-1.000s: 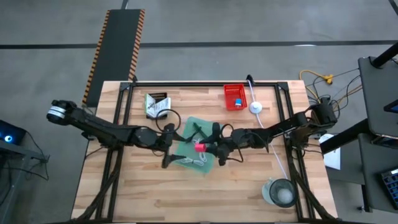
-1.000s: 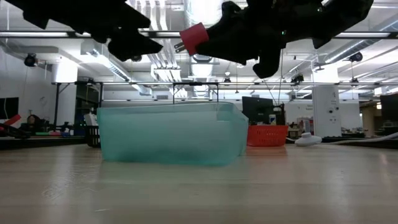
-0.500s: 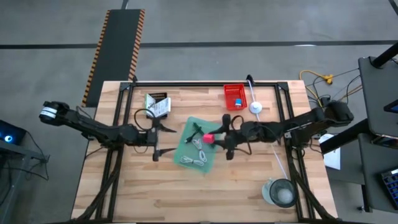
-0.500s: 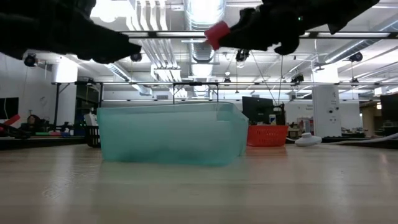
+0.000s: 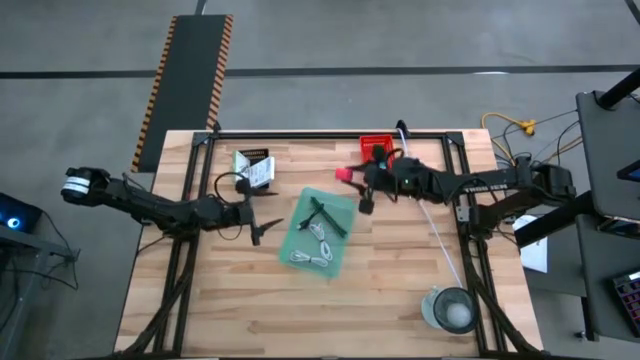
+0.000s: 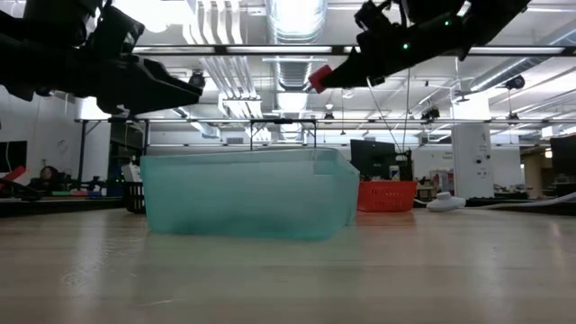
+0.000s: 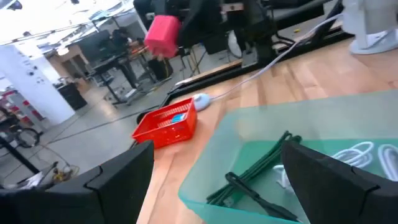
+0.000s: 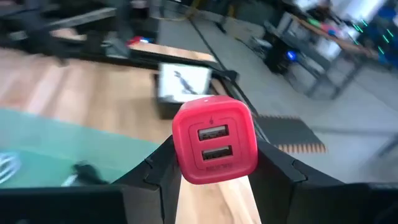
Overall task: Pick and place items into bin
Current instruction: Put the pink charger adapter into the red basket
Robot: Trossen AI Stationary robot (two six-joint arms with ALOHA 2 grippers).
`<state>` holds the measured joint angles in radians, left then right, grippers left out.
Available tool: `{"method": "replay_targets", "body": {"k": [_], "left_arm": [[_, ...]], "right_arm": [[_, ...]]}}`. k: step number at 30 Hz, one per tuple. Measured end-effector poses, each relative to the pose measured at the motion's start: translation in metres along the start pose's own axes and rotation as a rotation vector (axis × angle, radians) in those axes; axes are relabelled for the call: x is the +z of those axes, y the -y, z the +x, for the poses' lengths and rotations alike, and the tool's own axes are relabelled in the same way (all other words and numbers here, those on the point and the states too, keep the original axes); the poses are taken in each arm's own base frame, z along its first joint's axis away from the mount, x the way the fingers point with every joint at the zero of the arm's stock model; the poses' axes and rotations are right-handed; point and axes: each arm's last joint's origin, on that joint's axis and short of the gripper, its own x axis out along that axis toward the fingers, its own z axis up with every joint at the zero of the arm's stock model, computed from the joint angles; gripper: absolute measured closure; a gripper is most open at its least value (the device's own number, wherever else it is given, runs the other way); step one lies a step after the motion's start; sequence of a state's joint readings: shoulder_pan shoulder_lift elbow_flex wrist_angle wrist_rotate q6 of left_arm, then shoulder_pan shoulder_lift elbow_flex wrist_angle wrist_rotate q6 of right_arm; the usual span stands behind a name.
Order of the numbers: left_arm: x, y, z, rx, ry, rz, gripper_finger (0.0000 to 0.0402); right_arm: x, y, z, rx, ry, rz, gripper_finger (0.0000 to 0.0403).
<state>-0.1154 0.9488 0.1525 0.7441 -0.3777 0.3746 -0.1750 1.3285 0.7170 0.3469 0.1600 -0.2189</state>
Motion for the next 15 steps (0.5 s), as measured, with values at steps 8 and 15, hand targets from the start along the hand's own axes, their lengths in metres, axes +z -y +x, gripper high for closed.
{"method": "replay_targets", "body": {"k": [8, 15], "left_arm": [[0.003, -0.004, -0.002, 0.024, 0.021, -0.003, 0.0070], [0.004, -0.005, -0.003, 0.029, 0.031, 0.015, 0.0070]], "right_arm": [[-0.003, 0.039, 0.005, -0.121, -0.076, 0.171, 0.0267], [0.004, 0.067, 0.004, -0.196, -0.133, 0.257, 0.0267]]}}
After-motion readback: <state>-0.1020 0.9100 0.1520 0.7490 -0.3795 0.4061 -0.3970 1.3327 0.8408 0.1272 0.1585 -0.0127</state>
